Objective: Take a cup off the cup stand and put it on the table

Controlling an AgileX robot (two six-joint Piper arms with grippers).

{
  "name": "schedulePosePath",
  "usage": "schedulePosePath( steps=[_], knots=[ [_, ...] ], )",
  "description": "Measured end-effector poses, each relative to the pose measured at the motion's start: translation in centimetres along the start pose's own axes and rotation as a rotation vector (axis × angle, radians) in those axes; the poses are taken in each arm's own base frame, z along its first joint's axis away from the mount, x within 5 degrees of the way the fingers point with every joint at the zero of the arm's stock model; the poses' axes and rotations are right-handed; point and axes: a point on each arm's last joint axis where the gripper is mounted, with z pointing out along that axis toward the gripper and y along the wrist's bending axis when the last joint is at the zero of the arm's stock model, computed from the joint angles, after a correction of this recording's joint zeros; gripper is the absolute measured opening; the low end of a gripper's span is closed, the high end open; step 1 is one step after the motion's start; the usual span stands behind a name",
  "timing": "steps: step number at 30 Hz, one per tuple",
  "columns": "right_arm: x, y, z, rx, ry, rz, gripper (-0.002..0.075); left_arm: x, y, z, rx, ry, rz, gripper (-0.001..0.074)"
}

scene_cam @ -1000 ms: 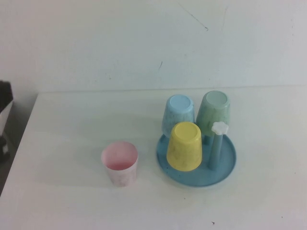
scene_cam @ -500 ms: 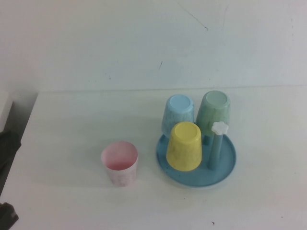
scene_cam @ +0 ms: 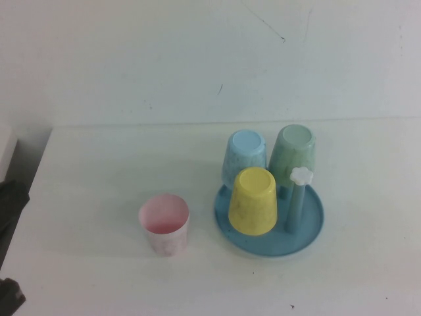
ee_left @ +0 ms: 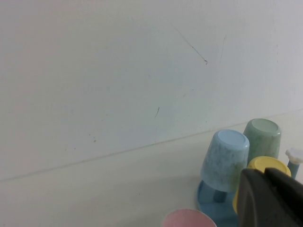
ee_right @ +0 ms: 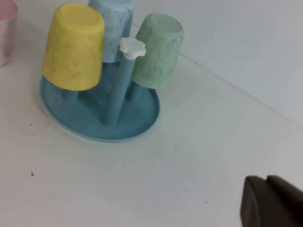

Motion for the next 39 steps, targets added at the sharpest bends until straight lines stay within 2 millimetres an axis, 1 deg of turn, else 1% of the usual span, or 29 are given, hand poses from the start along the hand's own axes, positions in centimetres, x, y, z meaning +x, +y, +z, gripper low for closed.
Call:
schedulePosePath(
  steps=[11, 16, 19, 21, 24, 28, 32, 39],
  knots=[
    [0.0, 0.0, 0.0, 0.000, 0.000, 0.000, 0.0003, 0.0, 0.0, -0.2, -0.003, -0.004, -0.001, -0.0001],
    [0.0, 0.0, 0.0, 0.000, 0.000, 0.000, 0.0003, 0.0, 0.7, -1.7, -0.074, -0.037, 0.024, -0.0001],
    [0.0, 0.0, 0.0, 0.000, 0.000, 0.000, 0.0003, 1.0, 1.2, -2.8, -0.126, -0.071, 0.043, -0.0001],
    [0.0, 0.0, 0.0, 0.000, 0.000, 0.000, 0.0003, 2.3, 1.5, -3.4, -0.160, -0.081, 0.028, -0.0001],
    [0.0, 0.0, 0.0, 0.000, 0.000, 0.000, 0.0003, 4.8, 1.9, -3.8, -0.219, -0.077, -0.004, -0.0001],
    [0.0, 0.0, 0.0, 0.000, 0.000, 0.000, 0.0003, 8.0, 2.5, -4.0, -0.292, -0.064, -0.024, -0.0001],
    [0.0, 0.0, 0.0, 0.000, 0.000, 0.000, 0.0003, 11.6, 3.0, -3.5, -0.331, -0.009, -0.047, -0.0001],
    [0.0, 0.0, 0.0, 0.000, 0.000, 0.000, 0.0003, 16.2, 3.7, -2.6, -0.352, 0.154, -0.080, -0.0001]
  ],
)
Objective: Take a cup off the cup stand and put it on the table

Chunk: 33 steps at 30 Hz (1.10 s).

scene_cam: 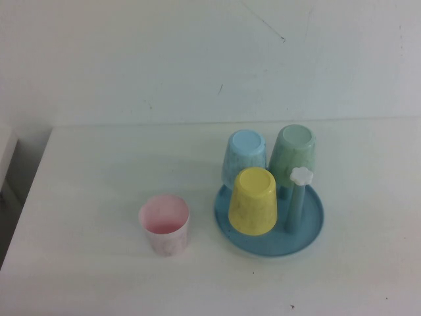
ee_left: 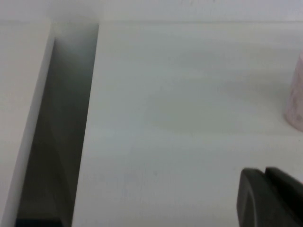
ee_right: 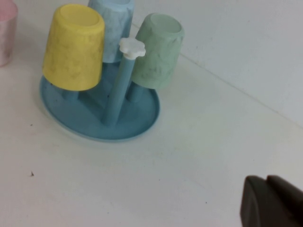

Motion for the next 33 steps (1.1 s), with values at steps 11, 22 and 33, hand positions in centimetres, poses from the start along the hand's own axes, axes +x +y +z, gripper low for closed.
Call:
schedulePosePath(
  steps=[11, 22, 33],
  knots=[
    [-0.03, 0.03, 0.00, -0.003, -0.003, 0.007, 0.0002, 0.35, 0.05, 0.18, 0.001, -0.003, -0.035, -0.0001],
    [-0.03, 0.03, 0.00, -0.003, -0.003, 0.007, 0.0002, 0.37, 0.05, 0.21, 0.001, -0.006, -0.035, -0.0001],
    [-0.03, 0.04, 0.00, -0.004, -0.004, 0.009, 0.0002, 0.36, 0.05, 0.22, 0.001, -0.008, -0.043, -0.0002]
  ],
)
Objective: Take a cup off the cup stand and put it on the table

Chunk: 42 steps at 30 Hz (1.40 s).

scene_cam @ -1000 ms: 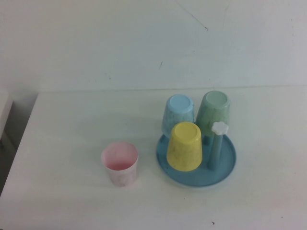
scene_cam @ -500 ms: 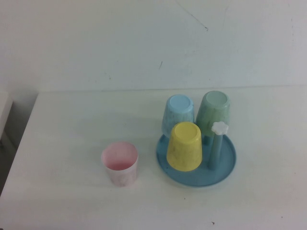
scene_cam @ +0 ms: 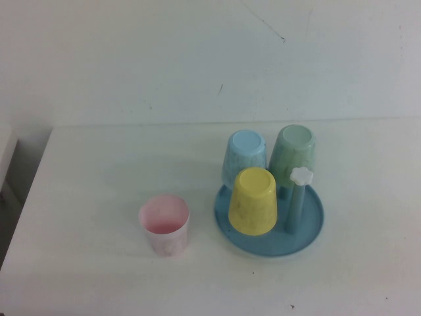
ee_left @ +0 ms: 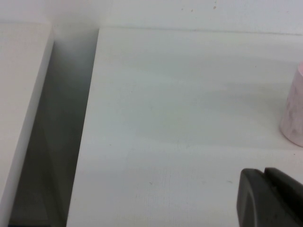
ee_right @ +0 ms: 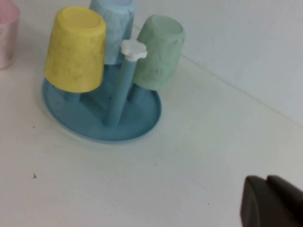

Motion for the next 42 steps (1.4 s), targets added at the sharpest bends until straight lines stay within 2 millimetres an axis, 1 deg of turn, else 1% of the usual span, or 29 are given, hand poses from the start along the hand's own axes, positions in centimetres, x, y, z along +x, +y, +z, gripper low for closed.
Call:
schedulePosePath(
  steps=[6, 10, 14, 16, 21, 25, 30, 34, 37, 42],
  knots=[
    [0.1, -0.1, 0.1, 0.017, -0.017, 0.004, 0.0001, 0.0, 0.0, 0.0, 0.000, -0.003, -0.004, -0.0002],
    [0.7, -0.1, 0.2, 0.052, -0.009, -0.010, 0.0001, 0.0, 0.0, 0.0, 0.001, -0.005, -0.006, -0.0002],
    [2.5, -0.2, 0.2, 0.156, -0.041, 0.081, 0.0001, 0.0, 0.0, 0.0, 0.001, -0.006, -0.007, -0.0002],
    [3.8, 0.1, 0.3, 0.201, -0.070, 0.129, 0.0001, 0.0, 0.0, 0.0, 0.001, -0.006, -0.007, -0.0002],
    [7.0, 1.1, 0.8, 0.236, -0.080, 0.203, 0.0001, 0.0, 0.0, 0.0, 0.001, -0.006, -0.007, -0.0002],
    [8.7, 1.6, 1.1, 0.264, -0.063, 0.256, 0.0001, 0.0, 0.0, 0.0, 0.001, -0.006, -0.007, -0.0002],
    [9.7, 1.7, 1.0, 0.321, -0.066, 0.286, 0.0001, 0.0, 0.0, 0.0, 0.001, -0.006, -0.007, -0.0002],
    [10.7, 2.1, 1.3, 0.316, -0.052, 0.325, 0.0001, 0.0, 0.0, 0.0, 0.001, -0.006, -0.007, -0.0002],
    [11.1, 2.3, 1.4, 0.308, -0.015, 0.371, 0.0001, 0.0, 0.0, 0.0, 0.001, -0.008, -0.007, -0.0002],
    [11.2, 2.3, 1.4, 0.310, -0.013, 0.404, 0.0001, 0.0, 0.0, 0.0, 0.001, -0.008, -0.007, -0.0002]
  ],
)
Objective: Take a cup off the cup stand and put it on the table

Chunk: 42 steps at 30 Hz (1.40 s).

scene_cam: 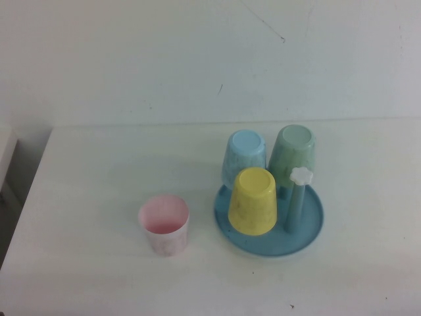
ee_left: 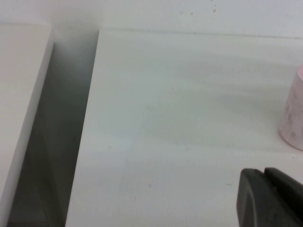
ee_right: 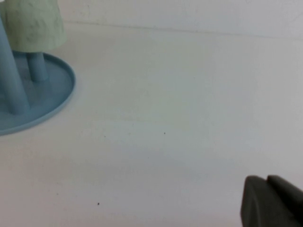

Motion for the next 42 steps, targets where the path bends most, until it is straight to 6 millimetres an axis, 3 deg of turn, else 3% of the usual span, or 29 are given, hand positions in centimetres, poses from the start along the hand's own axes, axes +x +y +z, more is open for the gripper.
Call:
schedulePosePath(
  steps=[29, 42],
  knots=[
    [0.01, -0.29, -0.01, 0.052, 0.001, 0.034, 0.0000, -0.01, 0.00, 0.00, 0.000, -0.001, -0.004, -0.0002],
    [0.01, -0.56, -0.03, 0.080, 0.004, -0.040, 0.0000, -0.02, 0.00, 0.00, 0.000, -0.002, -0.004, -0.0002]
  ],
)
